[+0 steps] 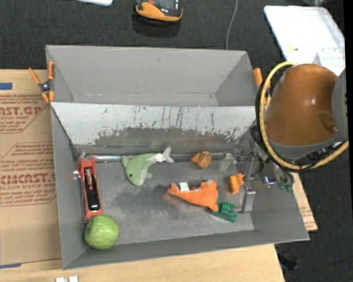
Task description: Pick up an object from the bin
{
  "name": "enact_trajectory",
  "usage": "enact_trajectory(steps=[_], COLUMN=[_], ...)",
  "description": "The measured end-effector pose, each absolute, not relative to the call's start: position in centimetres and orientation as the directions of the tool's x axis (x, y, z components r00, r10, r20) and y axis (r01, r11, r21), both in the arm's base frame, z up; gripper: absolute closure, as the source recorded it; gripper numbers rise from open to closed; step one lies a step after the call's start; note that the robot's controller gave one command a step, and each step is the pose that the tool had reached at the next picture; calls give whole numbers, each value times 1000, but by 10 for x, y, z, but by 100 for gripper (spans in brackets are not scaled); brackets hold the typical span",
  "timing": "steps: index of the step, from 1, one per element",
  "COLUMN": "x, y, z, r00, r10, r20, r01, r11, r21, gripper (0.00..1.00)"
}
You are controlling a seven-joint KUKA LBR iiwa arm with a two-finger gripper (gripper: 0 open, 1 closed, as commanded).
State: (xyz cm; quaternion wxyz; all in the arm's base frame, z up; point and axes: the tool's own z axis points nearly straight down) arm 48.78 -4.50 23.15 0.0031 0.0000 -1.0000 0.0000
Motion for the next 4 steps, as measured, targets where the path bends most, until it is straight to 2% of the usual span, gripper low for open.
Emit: enact_trajectory(steps=[1, 2, 3, 4], x=[489, 499, 501, 491], y=[-45, -53, -43, -56], z=[235, 225, 219, 223], r00=[-1000, -986, -976, -992], r10=[0, -164, -217, -124], r20=[-1, -3, -2, -2], r01=[0, -164, -217, -124], r11=[1000, 986, 976, 992], r21=[-1, 0, 0, -1], gripper=[0, 0, 0, 0])
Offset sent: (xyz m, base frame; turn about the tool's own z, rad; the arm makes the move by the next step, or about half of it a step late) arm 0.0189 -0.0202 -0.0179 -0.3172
